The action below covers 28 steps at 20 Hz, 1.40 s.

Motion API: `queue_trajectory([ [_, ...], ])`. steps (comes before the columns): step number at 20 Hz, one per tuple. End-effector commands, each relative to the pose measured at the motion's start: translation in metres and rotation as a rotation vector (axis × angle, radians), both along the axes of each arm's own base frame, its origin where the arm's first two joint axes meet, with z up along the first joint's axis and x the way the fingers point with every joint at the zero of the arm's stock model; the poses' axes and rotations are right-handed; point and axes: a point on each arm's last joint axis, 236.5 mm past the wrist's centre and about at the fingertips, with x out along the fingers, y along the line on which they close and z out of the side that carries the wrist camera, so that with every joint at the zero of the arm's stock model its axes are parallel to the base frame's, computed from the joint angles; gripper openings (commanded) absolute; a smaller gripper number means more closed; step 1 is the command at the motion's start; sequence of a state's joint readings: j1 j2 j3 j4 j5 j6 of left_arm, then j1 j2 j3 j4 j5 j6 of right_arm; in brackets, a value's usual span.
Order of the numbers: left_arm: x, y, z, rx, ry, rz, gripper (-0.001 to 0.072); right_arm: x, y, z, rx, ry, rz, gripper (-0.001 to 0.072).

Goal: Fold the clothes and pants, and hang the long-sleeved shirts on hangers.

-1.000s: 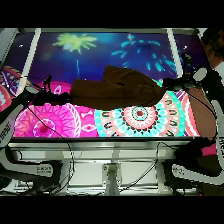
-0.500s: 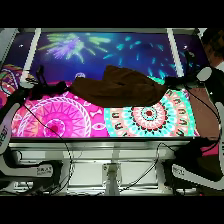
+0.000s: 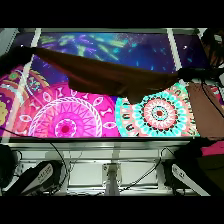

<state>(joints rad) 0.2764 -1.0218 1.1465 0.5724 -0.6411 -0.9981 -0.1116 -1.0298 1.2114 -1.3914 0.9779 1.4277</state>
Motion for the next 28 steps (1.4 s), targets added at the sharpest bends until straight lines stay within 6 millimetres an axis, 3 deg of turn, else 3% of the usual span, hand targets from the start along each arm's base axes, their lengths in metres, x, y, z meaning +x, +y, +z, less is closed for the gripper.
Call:
queue_trajectory([
  [1,-0.037,0.022,0.087,0.046,-0.23,0.131,0.002,-0.011,0.0,0.042,-0.071,-0.11,0.044,0.0015],
  [6,-0.081,0.015,0.142,0.073,-0.376,0.161,0.0019,-0.043,0.006,0.119,-0.096,-0.302,0.053,0.0015],
  [10,-0.123,0.003,0.179,0.096,-0.481,0.161,0.0019,-0.095,0.016,0.202,-0.111,-0.509,0.056,0.0015],
  [12,-0.148,-0.005,0.197,0.109,-0.54,0.161,0.0019,-0.126,0.02,0.23,-0.12,-0.586,0.059,0.0015],
  [15,-0.183,-0.015,0.219,0.127,-0.617,0.159,0.0018,-0.164,0.031,0.252,-0.099,-0.655,0.072,0.0015],
  [18,-0.194,-0.014,0.221,0.183,-0.627,0.182,0.0017,-0.176,0.038,0.249,-0.025,-0.64,0.067,0.0015],
  [20,-0.182,-0.005,0.206,0.209,-0.564,0.207,0.0017,-0.164,0.036,0.245,-0.015,-0.619,0.06,0.0015],
  [22,-0.155,-0.001,0.173,0.187,-0.431,0.186,0.0018,-0.14,0.035,0.231,0.003,-0.564,0.061,0.0015],
  [25,-0.105,-0.012,0.087,0.167,-0.132,0.047,0.0018,-0.09,0.037,0.188,0.061,-0.414,0.072,0.0015],
  [28,-0.059,-0.006,-0.001,0.111,0.115,-0.015,0.0019,-0.03,0.046,0.115,0.157,-0.195,0.091,0.0015],
])
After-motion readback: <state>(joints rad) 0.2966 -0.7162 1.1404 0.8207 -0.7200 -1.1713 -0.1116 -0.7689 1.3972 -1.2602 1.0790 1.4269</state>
